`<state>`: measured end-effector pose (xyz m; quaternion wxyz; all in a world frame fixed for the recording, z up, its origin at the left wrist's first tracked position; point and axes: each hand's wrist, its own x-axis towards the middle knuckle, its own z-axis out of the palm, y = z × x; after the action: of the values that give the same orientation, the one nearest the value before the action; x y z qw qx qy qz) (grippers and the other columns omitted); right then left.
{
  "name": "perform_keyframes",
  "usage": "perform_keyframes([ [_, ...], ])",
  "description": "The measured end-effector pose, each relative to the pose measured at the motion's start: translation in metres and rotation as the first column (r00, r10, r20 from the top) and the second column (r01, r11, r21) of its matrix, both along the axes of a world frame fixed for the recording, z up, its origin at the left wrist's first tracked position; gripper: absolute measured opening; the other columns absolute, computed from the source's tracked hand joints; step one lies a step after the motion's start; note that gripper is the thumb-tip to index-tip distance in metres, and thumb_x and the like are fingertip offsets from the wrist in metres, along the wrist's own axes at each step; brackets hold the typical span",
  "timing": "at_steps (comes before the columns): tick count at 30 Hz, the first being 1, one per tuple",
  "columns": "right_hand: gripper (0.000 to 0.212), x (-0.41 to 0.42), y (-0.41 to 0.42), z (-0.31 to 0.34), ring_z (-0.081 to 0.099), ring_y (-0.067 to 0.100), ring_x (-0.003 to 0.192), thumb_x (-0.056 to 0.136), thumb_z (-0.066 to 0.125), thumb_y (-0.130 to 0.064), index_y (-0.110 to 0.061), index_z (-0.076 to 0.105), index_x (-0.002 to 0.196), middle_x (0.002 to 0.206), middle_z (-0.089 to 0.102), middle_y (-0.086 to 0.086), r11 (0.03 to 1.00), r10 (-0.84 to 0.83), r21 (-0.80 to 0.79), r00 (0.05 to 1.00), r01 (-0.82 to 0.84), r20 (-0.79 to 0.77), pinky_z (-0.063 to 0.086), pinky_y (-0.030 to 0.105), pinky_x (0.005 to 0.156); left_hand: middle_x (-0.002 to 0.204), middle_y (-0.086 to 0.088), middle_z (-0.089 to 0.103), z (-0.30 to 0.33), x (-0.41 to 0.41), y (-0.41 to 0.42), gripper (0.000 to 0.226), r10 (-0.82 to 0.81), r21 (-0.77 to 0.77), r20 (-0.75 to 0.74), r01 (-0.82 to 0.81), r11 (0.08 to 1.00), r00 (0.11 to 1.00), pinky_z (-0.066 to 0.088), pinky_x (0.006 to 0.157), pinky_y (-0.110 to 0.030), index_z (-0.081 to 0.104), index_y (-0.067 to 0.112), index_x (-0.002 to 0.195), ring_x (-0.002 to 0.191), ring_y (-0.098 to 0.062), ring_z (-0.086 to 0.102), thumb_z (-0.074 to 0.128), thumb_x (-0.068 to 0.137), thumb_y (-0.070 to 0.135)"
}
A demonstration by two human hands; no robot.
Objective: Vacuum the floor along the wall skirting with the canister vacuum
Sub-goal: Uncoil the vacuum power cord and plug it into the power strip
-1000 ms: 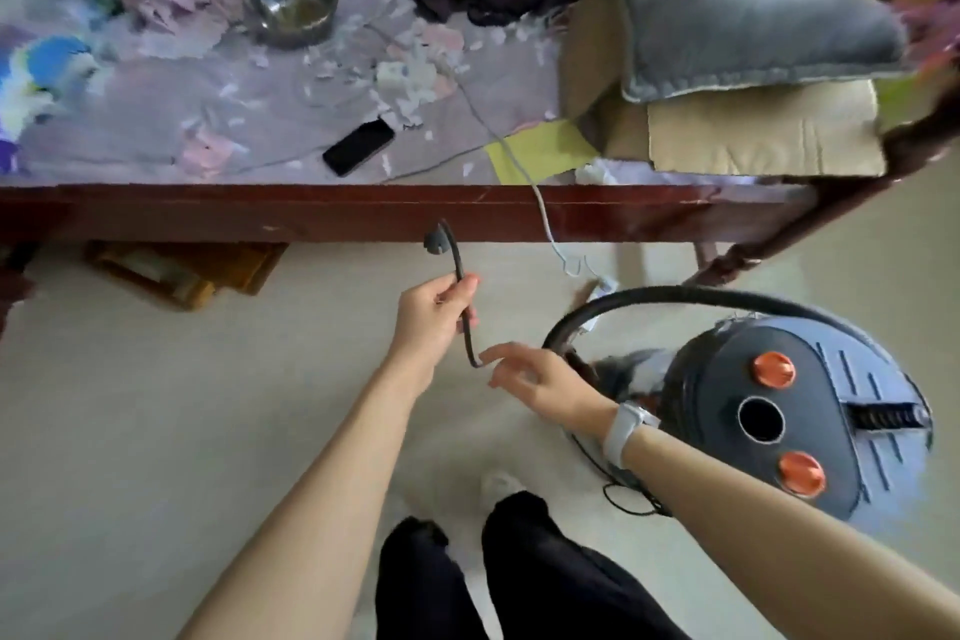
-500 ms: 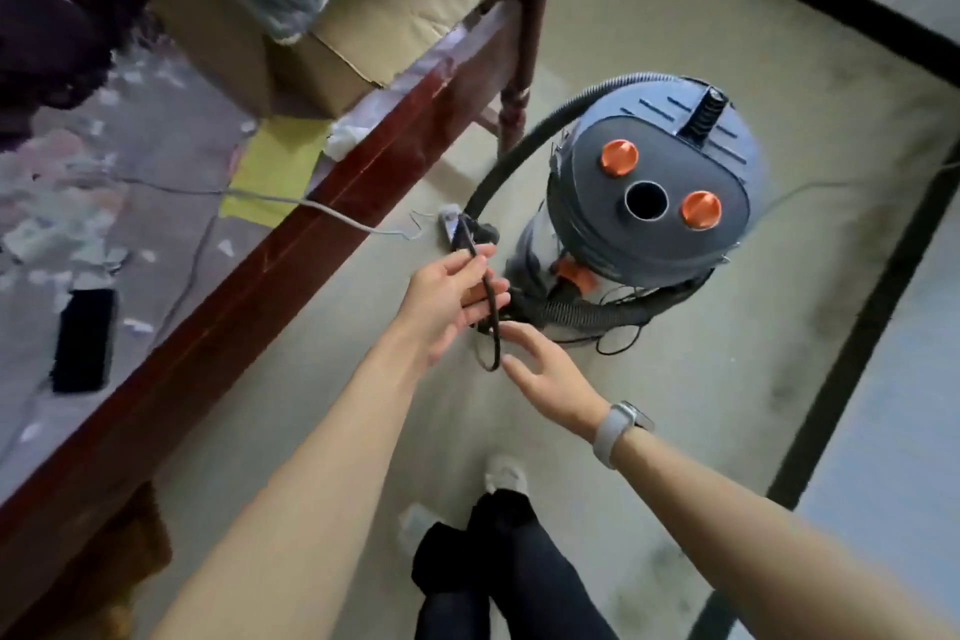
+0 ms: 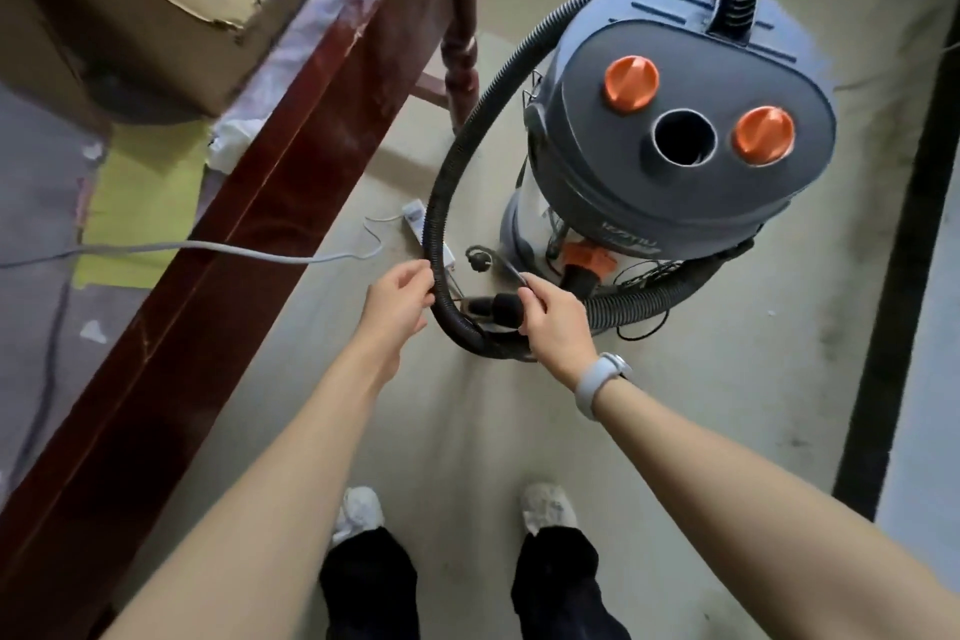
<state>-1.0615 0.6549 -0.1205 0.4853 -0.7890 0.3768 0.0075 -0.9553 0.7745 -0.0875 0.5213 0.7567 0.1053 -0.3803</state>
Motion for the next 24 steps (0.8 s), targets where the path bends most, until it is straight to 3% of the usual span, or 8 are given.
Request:
perform_keyframes([
  [2, 0.031, 0.016, 0.005, -0.024, 0.055, 0.025, 0.114, 0.099, 0.043, -0.014, -0.008, 0.061, 0.123, 0.12, 0.063, 0.01, 0.997, 0.011, -0.073, 0.997, -0.016, -0.075, 0.036, 0.027, 0.094, 0.097, 0.001, 0.057, -0.031, 0.004, 0.023, 0.015, 0.019, 0.034, -0.03, -0.018, 0.999, 0.999, 0.044, 0.091, -0.035, 0.057, 0.019, 0.108, 0.095, -0.018, 0.056, 0.045, 0.098, 0.018],
  [7, 0.032, 0.053, 0.032, -0.069, 0.048, 0.035, 0.11, 0.096, 0.041, -0.01, -0.005, 0.055, 0.125, 0.114, 0.059, 0.013, 0.932, 0.101, -0.321, 0.97, -0.17, -0.222, 0.041, 0.044, 0.087, 0.092, 0.003, 0.058, -0.1, 0.028, 0.076, 0.017, -0.033, 0.061, -0.088, 0.038, 0.997, 0.996, 0.045, 0.084, -0.031, 0.055, 0.016, 0.112, 0.09, -0.018, 0.058, 0.045, 0.098, 0.016],
  [10, 0.041, 0.059, 0.055, -0.092, 0.048, 0.031, 0.117, 0.088, 0.051, -0.011, -0.011, 0.052, 0.129, 0.123, 0.057, 0.008, 0.813, 0.154, -0.488, 0.926, -0.317, -0.345, 0.035, 0.04, 0.09, 0.089, 0.004, 0.057, -0.132, 0.044, 0.101, 0.015, -0.06, 0.074, -0.068, 0.065, 0.995, 0.996, 0.045, 0.079, -0.028, 0.056, 0.017, 0.108, 0.086, -0.015, 0.058, 0.045, 0.098, 0.015],
  [12, 0.042, 0.056, 0.071, -0.108, 0.056, 0.032, 0.115, 0.076, 0.058, -0.006, -0.008, 0.061, 0.118, 0.12, 0.061, 0.012, 0.685, 0.154, -0.663, 0.949, -0.303, -0.274, 0.039, 0.049, 0.096, 0.088, 0.004, 0.057, -0.152, 0.052, 0.111, 0.015, -0.083, 0.071, -0.046, 0.086, 0.994, 0.995, 0.045, 0.073, -0.026, 0.056, 0.017, 0.107, 0.081, -0.012, 0.057, 0.045, 0.098, 0.014],
  [14, 0.043, 0.048, 0.086, -0.125, 0.058, 0.032, 0.116, 0.074, 0.045, -0.003, -0.005, 0.065, 0.112, 0.121, 0.063, 0.015, 0.569, 0.254, -0.767, 0.95, -0.297, -0.179, 0.037, 0.058, 0.1, 0.089, 0.002, 0.057, -0.173, 0.057, 0.115, 0.015, -0.099, 0.055, -0.039, 0.101, 0.993, 0.994, 0.044, 0.071, -0.022, 0.055, 0.016, 0.108, 0.082, -0.013, 0.057, 0.045, 0.098, 0.014],
  [18, 0.045, 0.024, 0.117, -0.178, 0.062, 0.033, 0.107, 0.077, 0.035, 0.0, -0.002, 0.069, 0.107, 0.116, 0.065, 0.017, 0.501, 0.564, -0.776, 0.824, -0.383, -0.043, 0.05, 0.046, 0.092, 0.092, 0.0, 0.057, -0.223, 0.062, 0.113, 0.017, -0.133, 0.027, 0.012, 0.133, 0.991, 0.991, 0.044, 0.07, -0.023, 0.055, 0.015, 0.111, 0.082, -0.014, 0.057, 0.045, 0.097, 0.013],
  [22, 0.045, 0.006, 0.128, -0.254, 0.066, 0.03, 0.096, 0.075, 0.035, -0.005, -0.007, 0.068, 0.105, 0.106, 0.067, 0.013, 0.418, 0.696, -0.701, 0.7, -0.578, -0.162, 0.056, 0.037, 0.075, 0.113, -0.004, 0.063, -0.293, 0.065, 0.116, 0.027, -0.326, 0.124, 0.187, 0.306, 0.944, 0.927, 0.047, 0.094, -0.036, 0.058, 0.014, 0.119, 0.105, -0.021, 0.059, 0.046, 0.096, 0.015],
  [24, 0.043, 0.0, 0.125, -0.292, 0.066, 0.029, 0.093, 0.076, 0.035, -0.007, -0.01, 0.065, 0.107, 0.104, 0.068, 0.01, 0.402, 0.704, -0.672, 0.679, -0.622, -0.207, 0.057, 0.035, 0.071, 0.123, -0.003, 0.061, -0.326, 0.062, 0.115, 0.031, -0.451, 0.17, 0.243, 0.42, 0.891, 0.859, 0.044, 0.098, -0.033, 0.057, 0.016, 0.124, 0.11, -0.02, 0.057, 0.045, 0.095, 0.014],
])
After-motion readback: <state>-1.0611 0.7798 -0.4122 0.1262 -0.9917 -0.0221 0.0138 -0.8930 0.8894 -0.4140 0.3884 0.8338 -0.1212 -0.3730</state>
